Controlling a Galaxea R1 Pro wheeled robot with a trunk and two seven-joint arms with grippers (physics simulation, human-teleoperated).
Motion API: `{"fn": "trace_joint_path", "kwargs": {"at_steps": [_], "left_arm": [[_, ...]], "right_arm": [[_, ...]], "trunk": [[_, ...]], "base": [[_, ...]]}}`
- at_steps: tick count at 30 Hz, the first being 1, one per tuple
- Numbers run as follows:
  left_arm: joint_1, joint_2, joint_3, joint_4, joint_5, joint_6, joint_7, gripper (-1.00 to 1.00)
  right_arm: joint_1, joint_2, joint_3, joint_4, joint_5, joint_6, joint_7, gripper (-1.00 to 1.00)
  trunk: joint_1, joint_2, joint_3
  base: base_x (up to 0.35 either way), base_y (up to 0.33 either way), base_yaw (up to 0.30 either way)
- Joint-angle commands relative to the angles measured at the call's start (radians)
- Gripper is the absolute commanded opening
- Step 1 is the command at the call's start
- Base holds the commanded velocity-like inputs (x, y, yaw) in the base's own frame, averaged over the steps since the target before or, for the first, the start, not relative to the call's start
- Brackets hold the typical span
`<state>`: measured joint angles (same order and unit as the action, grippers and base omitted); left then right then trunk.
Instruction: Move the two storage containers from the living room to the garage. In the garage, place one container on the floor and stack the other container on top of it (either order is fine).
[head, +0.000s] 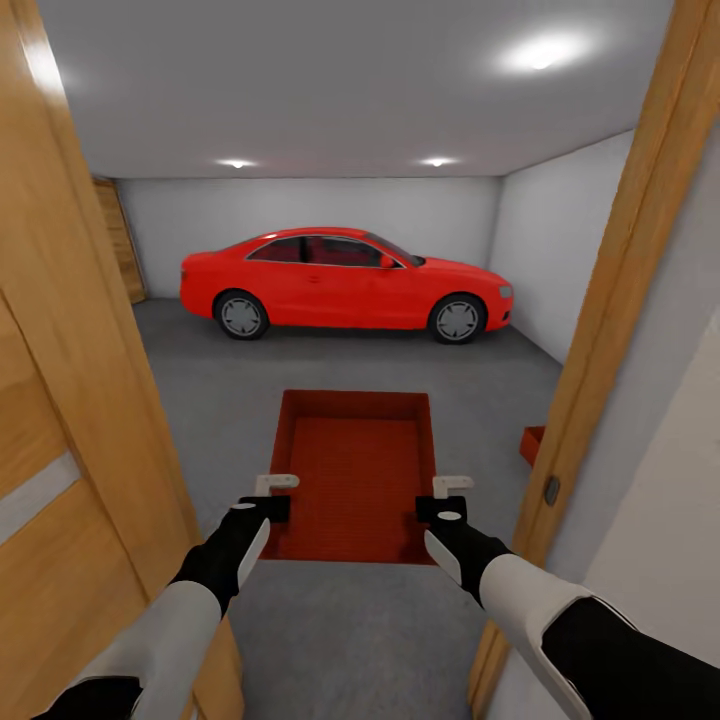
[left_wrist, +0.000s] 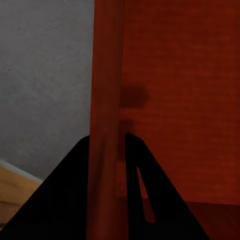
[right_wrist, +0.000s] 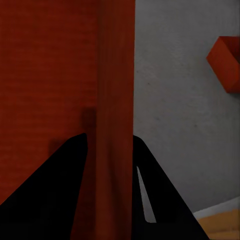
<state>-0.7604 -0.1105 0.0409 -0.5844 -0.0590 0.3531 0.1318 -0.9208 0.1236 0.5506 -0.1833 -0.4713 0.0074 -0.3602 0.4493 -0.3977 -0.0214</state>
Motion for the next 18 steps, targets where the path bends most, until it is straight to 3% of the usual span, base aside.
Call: {"fn": "trace_joint_path", "kwargs": {"at_steps": [1,7,18], "left_arm": [[0.000,-0.011,0.014,0.000,-0.002,0.006,-0.003,-1.00],[0.000,-0.011,0.014,0.000,-0.002,0.006,-0.004,-1.00],[0.000,-0.011,0.014,0.000,-0.002,0.006,-0.002,-1.00]], "right_arm": [[-0.001,0.005,-0.014,-0.011,0.016,-0.004,0.000,-1.00],[-0.001,0.005,-0.014,-0.011,0.016,-0.003,0.000,-1.00],[-0.001,0.005,-0.015,-0.011,0.014,-0.003,0.000,-1.00]], "trunk": [[0.001,-0.002,-0.002],[0.001,-0.002,-0.002],[0.001,-0.002,-0.002]], "base": [[0.044,0.088,-0.017],[0.095,0.154,-0.005],[0.011,0.015,0.000]]}}
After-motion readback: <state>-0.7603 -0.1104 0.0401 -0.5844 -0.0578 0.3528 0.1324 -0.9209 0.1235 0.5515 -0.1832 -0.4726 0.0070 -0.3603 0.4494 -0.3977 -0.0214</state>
